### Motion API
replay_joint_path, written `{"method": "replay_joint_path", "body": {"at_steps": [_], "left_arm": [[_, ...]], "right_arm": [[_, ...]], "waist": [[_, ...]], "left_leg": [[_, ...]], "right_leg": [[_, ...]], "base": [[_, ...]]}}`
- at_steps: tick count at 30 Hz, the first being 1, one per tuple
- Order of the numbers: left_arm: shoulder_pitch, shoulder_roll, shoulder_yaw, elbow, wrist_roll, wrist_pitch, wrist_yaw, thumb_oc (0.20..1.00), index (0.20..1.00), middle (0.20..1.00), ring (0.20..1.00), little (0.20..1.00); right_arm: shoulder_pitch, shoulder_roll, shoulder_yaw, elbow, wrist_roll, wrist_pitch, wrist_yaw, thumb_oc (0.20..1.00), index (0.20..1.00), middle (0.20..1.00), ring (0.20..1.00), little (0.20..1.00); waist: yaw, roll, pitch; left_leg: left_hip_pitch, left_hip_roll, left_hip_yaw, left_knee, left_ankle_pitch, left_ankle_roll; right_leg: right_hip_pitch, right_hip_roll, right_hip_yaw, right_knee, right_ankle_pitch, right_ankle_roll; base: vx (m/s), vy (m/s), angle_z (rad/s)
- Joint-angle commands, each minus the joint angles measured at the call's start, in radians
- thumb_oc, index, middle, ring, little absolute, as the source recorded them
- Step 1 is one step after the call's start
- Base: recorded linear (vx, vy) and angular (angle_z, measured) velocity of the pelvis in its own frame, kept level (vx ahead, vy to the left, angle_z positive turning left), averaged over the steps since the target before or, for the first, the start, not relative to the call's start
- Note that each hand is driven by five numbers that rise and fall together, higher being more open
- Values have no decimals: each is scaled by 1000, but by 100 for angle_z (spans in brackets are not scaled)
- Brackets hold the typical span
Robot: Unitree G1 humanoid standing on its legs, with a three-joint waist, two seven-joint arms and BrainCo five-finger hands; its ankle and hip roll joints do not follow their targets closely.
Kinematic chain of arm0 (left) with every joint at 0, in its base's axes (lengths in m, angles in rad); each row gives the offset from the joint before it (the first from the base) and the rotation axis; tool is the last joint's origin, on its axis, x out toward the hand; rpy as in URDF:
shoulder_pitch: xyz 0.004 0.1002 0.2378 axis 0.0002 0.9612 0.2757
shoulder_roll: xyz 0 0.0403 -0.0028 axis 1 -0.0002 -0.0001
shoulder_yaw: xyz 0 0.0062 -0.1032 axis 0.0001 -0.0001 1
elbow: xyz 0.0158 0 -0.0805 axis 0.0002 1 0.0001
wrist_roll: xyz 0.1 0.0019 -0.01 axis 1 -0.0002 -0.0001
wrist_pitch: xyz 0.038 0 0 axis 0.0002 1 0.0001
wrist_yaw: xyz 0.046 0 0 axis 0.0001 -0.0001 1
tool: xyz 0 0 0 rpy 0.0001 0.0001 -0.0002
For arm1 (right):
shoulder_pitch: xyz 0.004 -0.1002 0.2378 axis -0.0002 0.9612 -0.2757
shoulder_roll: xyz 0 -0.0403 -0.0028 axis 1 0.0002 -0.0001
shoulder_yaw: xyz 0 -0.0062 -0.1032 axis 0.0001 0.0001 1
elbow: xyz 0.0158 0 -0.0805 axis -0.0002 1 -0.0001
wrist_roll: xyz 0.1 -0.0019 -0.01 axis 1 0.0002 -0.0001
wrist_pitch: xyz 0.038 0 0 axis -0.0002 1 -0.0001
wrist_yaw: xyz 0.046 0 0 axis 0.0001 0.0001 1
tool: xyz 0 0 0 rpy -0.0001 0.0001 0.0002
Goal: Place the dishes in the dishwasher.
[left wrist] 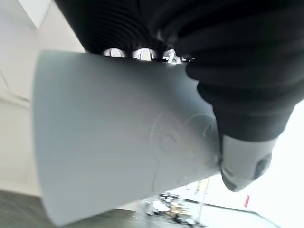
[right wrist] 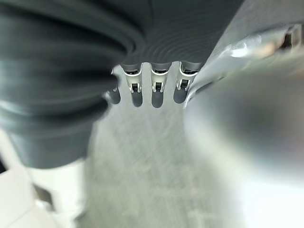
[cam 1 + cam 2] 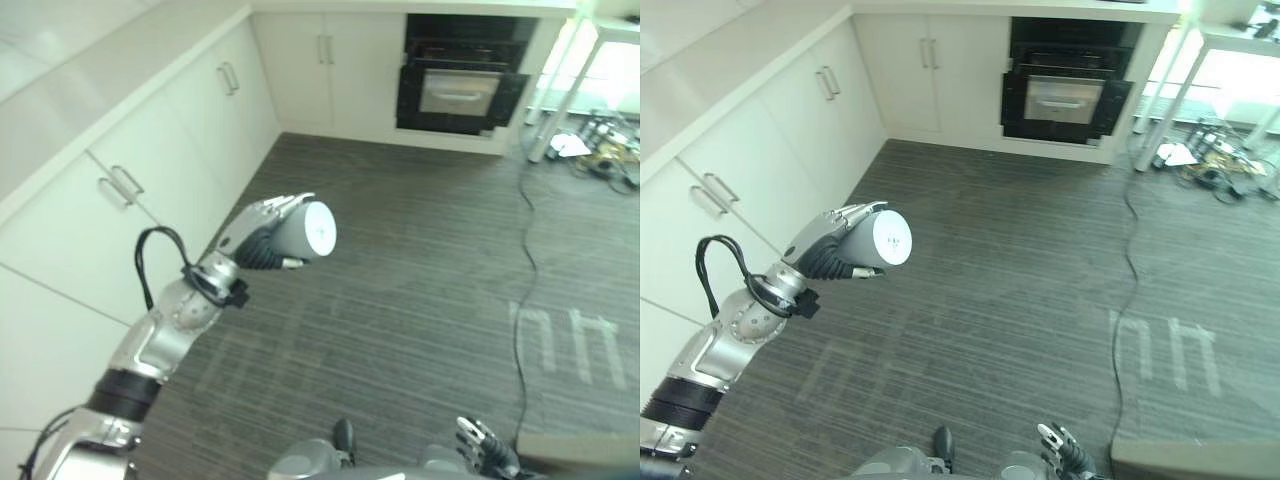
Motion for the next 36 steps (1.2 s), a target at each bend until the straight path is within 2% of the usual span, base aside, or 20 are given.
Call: {"method": "replay_joint_path", "body": {"at_steps": [1,2,5,6,7,10,14,15,16,17,19,20,22,23,25,27,28,31,34,36], "left_arm": [[-38,16,0,-44,-22,-23,53,200,200,200,200,200],[-45,16,-6,-53,-20,-13,47,200,200,200,200,200],[-83,24,-19,-63,-31,35,27,200,200,200,200,200],[-115,37,-34,-62,-51,58,18,200,200,200,200,200],[-127,47,-41,-61,-60,62,12,200,200,200,200,200],[-158,80,-67,-56,-117,63,-13,200,200,200,200,200],[-143,83,-71,-55,-137,47,-27,200,200,200,200,200],[-130,79,-63,-66,-139,52,-29,200,200,200,200,200],[-121,77,-59,-73,-137,60,-24,200,200,200,200,200],[-104,79,-47,-89,-147,75,-7,200,200,200,200,200],[-99,83,-40,-93,-159,74,-6,200,200,200,200,200],[-80,78,-17,-95,-173,45,-20,200,200,200,200,200],[-69,63,-10,-92,-163,27,-28,200,200,200,200,200],[-66,60,-10,-91,-160,25,-26,200,200,200,200,200],[-52,45,-9,-75,-139,25,-6,200,200,200,200,200],[-58,36,-18,-62,-129,25,8,200,200,200,200,200],[-46,25,-13,-65,-118,23,5,200,200,200,200,200],[-13,4,9,-83,-98,9,-18,200,200,200,200,200],[20,-10,43,-95,-92,-3,-52,200,200,200,200,200],[18,-5,54,-101,-96,-6,-81,200,200,200,200,200]], "right_arm": [[-35,-39,31,-33,4,-57,53,1000,1000,1000,1000,1000],[-35,-38,37,-60,3,-58,55,1000,1000,1000,1000,1000],[-54,-42,55,-91,11,-53,56,1000,1000,1000,1000,1000],[-71,-46,63,-100,20,-51,58,1000,1000,1000,1000,1000],[-76,-47,63,-101,20,-50,60,1000,1000,1000,1000,1000],[-78,-44,51,-114,47,-25,59,1000,1000,1000,1000,1000],[-71,-49,53,-136,71,3,36,1000,1000,1000,1000,1000],[-72,-57,57,-137,64,7,39,1000,1000,1000,1000,1000],[-72,-66,67,-140,55,8,41,1000,1000,1000,1000,1000],[-70,-92,82,-147,41,3,51,1000,1000,1000,1000,1000],[-68,-105,85,-141,34,-6,55,1000,1000,1000,1000,1000],[-66,-133,78,-111,45,-27,68,1000,1000,1000,1000,1000],[-71,-145,69,-84,52,-40,91,1000,1000,1000,1000,1000],[-74,-146,67,-79,51,-41,95,1000,1000,1000,1000,1000],[-94,-141,70,-46,24,-46,111,1000,1000,1000,1000,1000],[-102,-134,76,-36,9,-47,105,1000,1000,1000,1000,1000],[-121,-126,102,-20,8,-42,88,1000,1000,1000,1000,1000],[-128,-118,117,-2,3,-49,80,1000,1000,1000,1000,1000],[-133,-112,128,-2,6,-41,53,1000,1000,1000,1000,1000],[-118,-100,115,-19,-1,-27,51,1000,1000,1000,1000,1000]], "waist": [[-31,40,-16],[-51,38,-8],[-74,28,-1],[-91,7,-3],[-98,1,-3],[-116,-6,-8],[-126,-1,-35],[-127,4,-41],[-123,12,-45],[-114,25,-54],[-110,24,-58],[-91,2,-43],[-83,-5,-24],[-80,-3,-19],[-68,-4,-1],[-62,3,6],[-24,29,8],[9,31,0],[19,36,-27],[10,37,-32]], "left_leg": [[-11,37,39,26,-50,-73],[20,34,40,11,-60,-75],[78,33,48,-24,-96,-83],[106,15,48,-33,-134,-86],[119,9,45,-32,-154,-87],[152,1,30,-13,-206,-82],[174,18,44,78,-258,-96],[180,31,50,118,-258,-115],[171,51,47,191,-212,-147],[130,78,25,343,-82,-216],[84,90,13,464,-7,-245],[-109,131,16,838,72,-273],[-219,167,30,933,54,-259],[-235,168,34,918,44,-252],[-269,153,57,742,0,-209],[-231,143,54,470,9,-198],[-262,106,-55,182,88,-230],[-318,109,-75,105,142,-250],[-278,92,-64,84,117,-225],[-247,64,-70,118,66,-195]], "right_leg": [[26,129,-75,-138,-11,-21],[-6,158,-89,-218,-22,-21],[-37,147,-119,-446,4,-15],[-66,135,-111,-643,81,8],[-78,128,-104,-703,116,21],[-97,121,-64,-790,173,43],[-64,146,-67,-755,85,3],[-54,158,-77,-736,57,-20],[-33,181,-87,-733,28,-47],[7,224,-107,-748,-17,-100],[28,241,-106,-758,-38,-127],[89,249,-91,-759,-95,-189],[134,259,-73,-766,-112,-207],[143,263,-67,-767,-114,-208],[183,274,-17,-785,-120,-199],[209,283,26,-793,-136,-179],[253,314,97,-820,-143,-157],[306,312,125,-844,-154,-146],[326,302,128,-827,-190,-127],[320,289,128,-775,-207,-117]], "base": [[274,119,-15],[245,31,-31],[285,-67,9],[385,-157,37],[415,-171,23],[435,-194,14],[451,-278,26],[396,-306,-8],[491,-455,-29],[345,-366,-26],[275,-338,-42],[253,-328,-69],[247,-215,-32],[332,-49,-20],[381,105,-70],[521,272,-86],[531,257,-101],[554,221,-95],[387,224,-65],[405,258,-13]]}}
